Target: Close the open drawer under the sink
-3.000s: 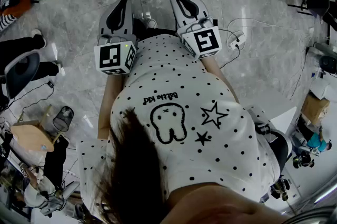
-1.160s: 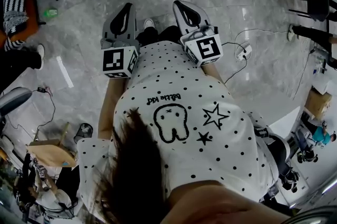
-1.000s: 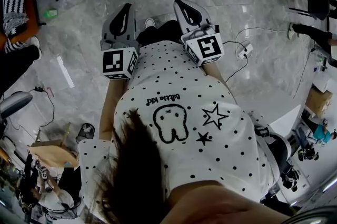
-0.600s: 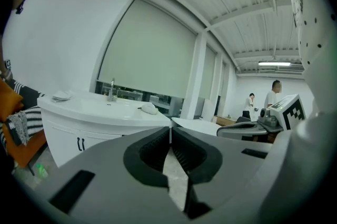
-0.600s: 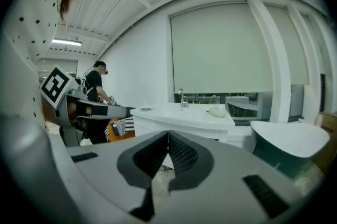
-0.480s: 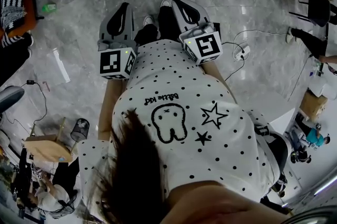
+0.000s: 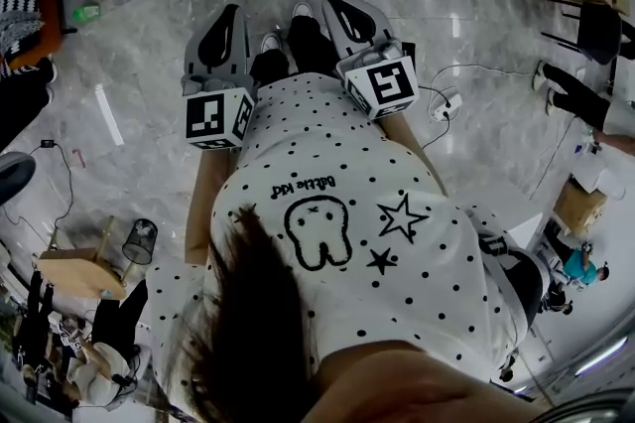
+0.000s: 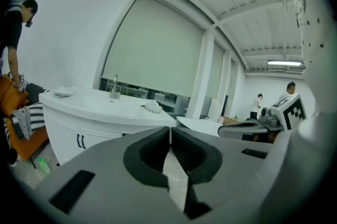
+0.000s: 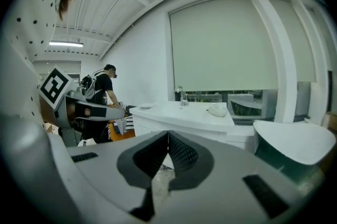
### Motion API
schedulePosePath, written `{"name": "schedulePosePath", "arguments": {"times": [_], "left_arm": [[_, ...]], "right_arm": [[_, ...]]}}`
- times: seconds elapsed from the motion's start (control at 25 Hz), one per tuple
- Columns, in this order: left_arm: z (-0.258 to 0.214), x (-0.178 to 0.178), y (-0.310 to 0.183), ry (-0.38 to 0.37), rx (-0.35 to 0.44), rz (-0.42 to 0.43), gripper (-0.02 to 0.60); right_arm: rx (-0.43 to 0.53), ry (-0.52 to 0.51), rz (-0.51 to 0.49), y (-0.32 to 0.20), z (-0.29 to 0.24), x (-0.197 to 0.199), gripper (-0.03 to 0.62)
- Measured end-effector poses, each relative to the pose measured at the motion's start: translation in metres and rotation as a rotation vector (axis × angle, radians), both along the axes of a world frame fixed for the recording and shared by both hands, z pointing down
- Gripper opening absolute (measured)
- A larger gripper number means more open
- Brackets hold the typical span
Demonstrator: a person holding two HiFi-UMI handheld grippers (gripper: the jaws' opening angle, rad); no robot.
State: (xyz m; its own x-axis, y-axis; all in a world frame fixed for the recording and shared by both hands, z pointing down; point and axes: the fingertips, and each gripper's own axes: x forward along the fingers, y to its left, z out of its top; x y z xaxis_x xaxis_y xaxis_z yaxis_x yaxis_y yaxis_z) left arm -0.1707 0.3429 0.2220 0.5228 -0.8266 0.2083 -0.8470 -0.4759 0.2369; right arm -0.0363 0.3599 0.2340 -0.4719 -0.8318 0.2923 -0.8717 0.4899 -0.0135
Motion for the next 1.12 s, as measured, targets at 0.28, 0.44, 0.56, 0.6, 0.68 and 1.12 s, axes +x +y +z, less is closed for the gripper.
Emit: {"name": "schedulePosePath", "arguments": {"times": [0.28, 0.44, 0.56, 0.6, 0.68, 1.12], "left_arm": [[0.004, 0.037, -0.042, -0.003, -0.002, -0.042, 0.020], [0.009, 0.084, -0.087, -0.010, -0.010, -0.054, 0.020], [0.011, 0.095, -0.100, -0.018, -0.007, -0.065, 0.019], [0.011, 0.097, -0.104, -0.020, -0.006, -0.070, 0.018], [0.012, 0.103, -0.112, -0.023, -0.004, -0.081, 0.018], [0.013, 0.126, -0.123, 0.008, -0.013, -0.121, 0.020]], "right_arm": [[-0.002, -0.014, -0.017, -0.047, 0.002, 0.044, 0.014], [-0.002, -0.026, -0.033, -0.094, 0.006, 0.090, 0.014], [0.003, -0.038, -0.045, -0.111, 0.007, 0.102, 0.014], [0.004, -0.042, -0.050, -0.116, 0.007, 0.104, 0.014], [0.007, -0.049, -0.061, -0.125, 0.008, 0.110, 0.014], [0.004, -0.054, -0.084, -0.144, 0.009, 0.136, 0.014]]}}
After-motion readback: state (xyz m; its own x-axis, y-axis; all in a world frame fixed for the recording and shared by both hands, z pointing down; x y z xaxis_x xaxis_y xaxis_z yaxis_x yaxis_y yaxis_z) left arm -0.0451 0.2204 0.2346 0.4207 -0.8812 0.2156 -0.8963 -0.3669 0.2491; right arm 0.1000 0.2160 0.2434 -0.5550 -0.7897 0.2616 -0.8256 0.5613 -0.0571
